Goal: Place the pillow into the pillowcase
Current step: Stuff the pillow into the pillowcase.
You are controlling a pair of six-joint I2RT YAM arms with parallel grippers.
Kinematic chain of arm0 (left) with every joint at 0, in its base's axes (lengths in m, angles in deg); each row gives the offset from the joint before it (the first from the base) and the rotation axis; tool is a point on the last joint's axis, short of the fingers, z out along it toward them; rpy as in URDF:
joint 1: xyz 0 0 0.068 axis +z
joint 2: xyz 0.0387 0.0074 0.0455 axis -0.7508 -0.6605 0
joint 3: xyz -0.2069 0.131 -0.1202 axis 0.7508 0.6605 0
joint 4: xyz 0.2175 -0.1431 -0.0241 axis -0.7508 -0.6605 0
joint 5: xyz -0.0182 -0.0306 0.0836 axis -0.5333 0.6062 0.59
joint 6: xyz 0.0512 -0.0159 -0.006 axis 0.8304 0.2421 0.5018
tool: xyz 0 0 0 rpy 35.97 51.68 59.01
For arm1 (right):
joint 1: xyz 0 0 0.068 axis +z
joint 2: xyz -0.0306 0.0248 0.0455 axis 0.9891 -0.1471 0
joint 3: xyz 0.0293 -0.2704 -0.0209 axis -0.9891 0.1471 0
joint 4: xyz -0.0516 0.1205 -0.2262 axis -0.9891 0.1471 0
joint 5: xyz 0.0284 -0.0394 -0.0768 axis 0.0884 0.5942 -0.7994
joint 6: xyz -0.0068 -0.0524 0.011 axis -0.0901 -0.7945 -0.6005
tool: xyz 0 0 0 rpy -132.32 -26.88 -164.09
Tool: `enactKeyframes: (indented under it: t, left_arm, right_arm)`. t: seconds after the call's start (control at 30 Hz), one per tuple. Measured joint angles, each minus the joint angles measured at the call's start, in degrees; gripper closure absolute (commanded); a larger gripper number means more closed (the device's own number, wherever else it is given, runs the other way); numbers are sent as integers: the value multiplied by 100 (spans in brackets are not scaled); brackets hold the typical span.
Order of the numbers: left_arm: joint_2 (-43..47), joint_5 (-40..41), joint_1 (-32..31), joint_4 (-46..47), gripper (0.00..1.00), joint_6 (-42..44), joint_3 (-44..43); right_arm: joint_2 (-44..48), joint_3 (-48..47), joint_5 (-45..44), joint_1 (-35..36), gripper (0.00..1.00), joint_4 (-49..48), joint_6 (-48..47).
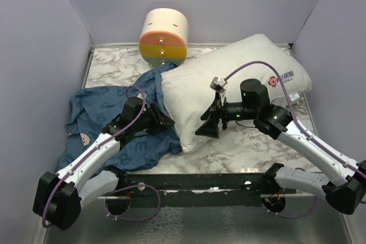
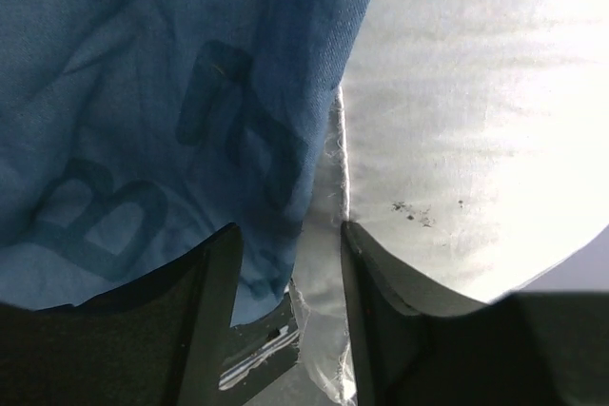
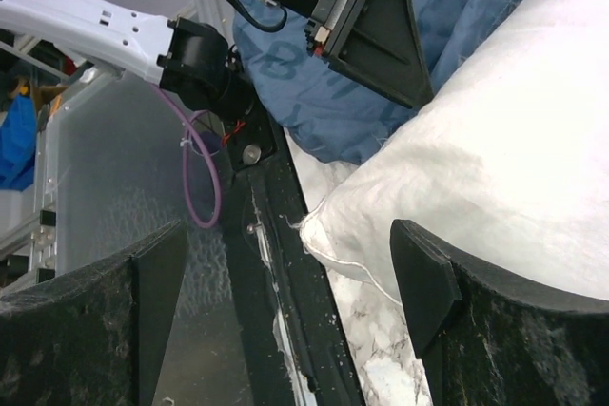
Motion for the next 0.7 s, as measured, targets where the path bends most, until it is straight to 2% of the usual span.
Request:
enactKeyframes:
  t: [0.27,0.47,0.7]
  left_arm:
    - [-46,70,-70,48,65,33,105]
    - [-74,92,-94,37,65,87,199]
    - [-111,140,-94,66,61,131,208]
  right_arm:
    - [-249,-96,-428,737,14,326,-190]
    - [-691,-337,-1069,1316,14,758,-249]
    - [-946,-326,-1729,1506,14,1036,131]
